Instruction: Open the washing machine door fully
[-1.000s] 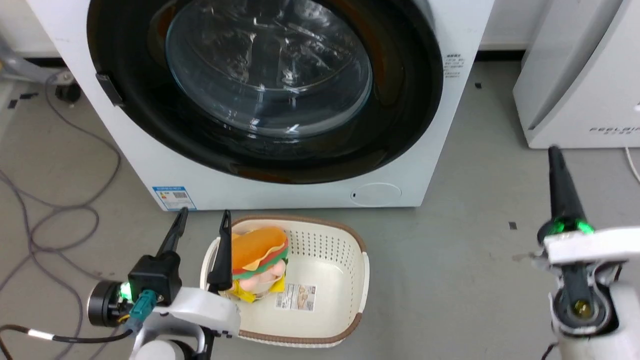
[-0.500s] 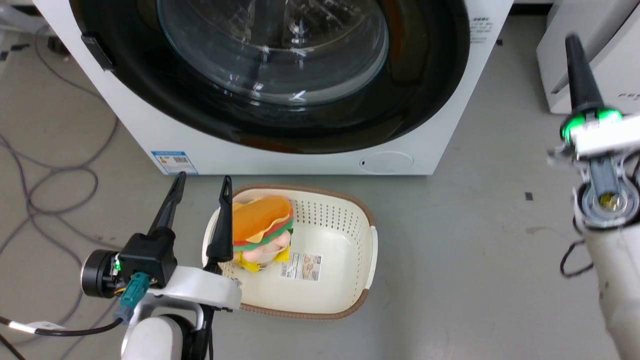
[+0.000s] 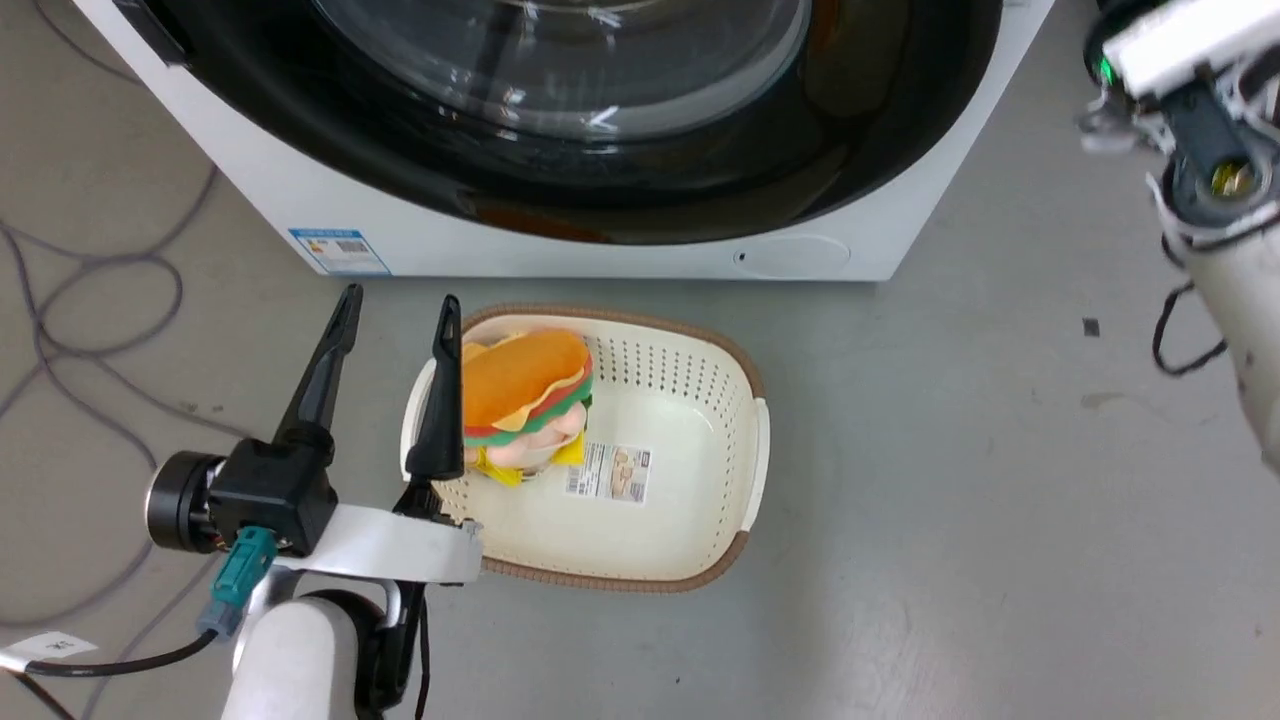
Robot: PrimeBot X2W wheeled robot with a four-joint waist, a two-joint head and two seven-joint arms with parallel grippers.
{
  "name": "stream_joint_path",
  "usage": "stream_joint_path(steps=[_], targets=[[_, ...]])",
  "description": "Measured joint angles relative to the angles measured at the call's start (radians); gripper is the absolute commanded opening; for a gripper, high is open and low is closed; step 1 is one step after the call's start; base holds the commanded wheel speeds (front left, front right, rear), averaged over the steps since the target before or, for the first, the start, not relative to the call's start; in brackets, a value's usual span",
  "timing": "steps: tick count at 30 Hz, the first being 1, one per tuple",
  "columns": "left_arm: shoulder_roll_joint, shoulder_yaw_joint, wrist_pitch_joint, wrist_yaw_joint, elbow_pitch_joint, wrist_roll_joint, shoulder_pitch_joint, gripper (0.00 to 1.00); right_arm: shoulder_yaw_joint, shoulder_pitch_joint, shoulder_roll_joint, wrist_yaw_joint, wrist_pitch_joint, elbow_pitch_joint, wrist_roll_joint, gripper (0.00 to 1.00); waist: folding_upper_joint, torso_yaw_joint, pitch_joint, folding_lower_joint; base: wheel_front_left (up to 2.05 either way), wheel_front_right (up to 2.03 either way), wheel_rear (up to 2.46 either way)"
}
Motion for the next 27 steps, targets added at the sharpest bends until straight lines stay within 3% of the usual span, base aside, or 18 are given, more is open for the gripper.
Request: stream_joint_path(steps=[6,16,27], targets=[[0.000,-0.001,-0.012,-0.009,-0.013,-0.003,-0.022,1.00,0.135,-0.180,0.007,0.000,0.084,0.143,0.061,0.00,0.0000,0.003,0.046,0.0000,0.00,0.00,0.00],[-0.001,-0.008,-0.031,-0.018,-0.017,-0.015,-0.051,1.00,0.316,-0.362,0.004,0.000,0.247,0.269,0.185,0.00,0.0000,0.013,0.094,0.0000,0.00,0.00,0.00],[-0.002,-0.026,-0.057,-0.026,-0.015,-0.022,-0.077,1.00,0.460,-0.494,-0.029,0.000,0.525,0.356,0.360,0.00,0.0000,0.018,0.117,0.0000,0.00,0.00,0.00]])
